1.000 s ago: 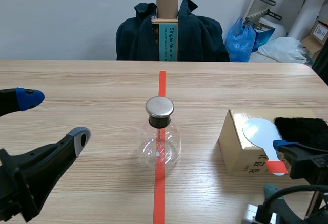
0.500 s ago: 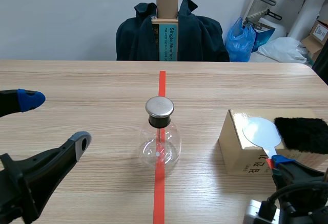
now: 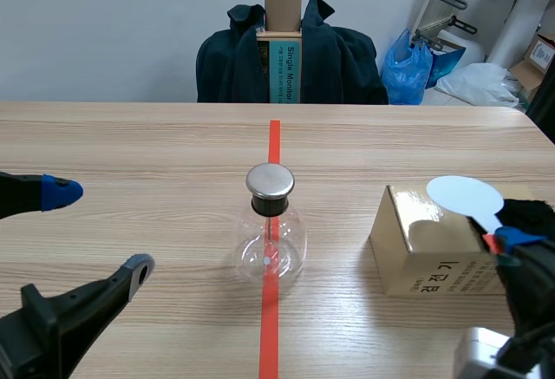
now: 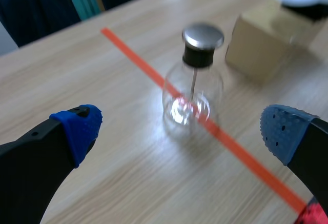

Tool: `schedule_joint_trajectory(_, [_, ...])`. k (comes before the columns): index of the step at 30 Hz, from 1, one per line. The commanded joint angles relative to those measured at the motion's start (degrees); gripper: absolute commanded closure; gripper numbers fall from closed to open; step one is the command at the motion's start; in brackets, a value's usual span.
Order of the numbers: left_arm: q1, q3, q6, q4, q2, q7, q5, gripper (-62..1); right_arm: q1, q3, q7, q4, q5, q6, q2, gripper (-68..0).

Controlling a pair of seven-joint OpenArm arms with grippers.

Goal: Do the electroscope experiment.
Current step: 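Pick up the white charging plate, then bring the plate to the electroscope and point at the metal foil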

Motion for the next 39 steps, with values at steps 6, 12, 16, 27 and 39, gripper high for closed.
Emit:
schedule_joint_trajectory(6, [-8.17,-0.11,-3.89,-7.85,-1.95,1.92,-0.74,-13.2,-2.51,9.86,2.89,10.82,9.94,-3.34,6.08,-0.8])
schedule_joint_trajectory(12, [-19.58,2.36,-12.68,-21.07,-1.88,-1.88,-0.87,-2.1,1.38,17.16,6.80,14.62,16.83,-3.34,5.95,-0.8])
schedule_joint_trajectory(16, [-27.17,6.56,-16.57,-31.21,-1.73,-8.20,1.05,-2.1,3.48,19.58,10.34,15.74,21.11,-3.34,5.84,-0.8])
schedule_joint_trajectory(27, [-41.51,22.47,-17.55,-50.27,1.31,-21.77,10.36,-2.7,7.30,20.13,13.27,18.62,27.17,-3.34,5.53,-0.8])
schedule_joint_trajectory(39, [-47.47,29.79,-13.25,-61.05,8.07,-26.80,15.87,-2.7,18.78,18.97,28.37,18.91,28.50,8.85,-6.91,-0.8])
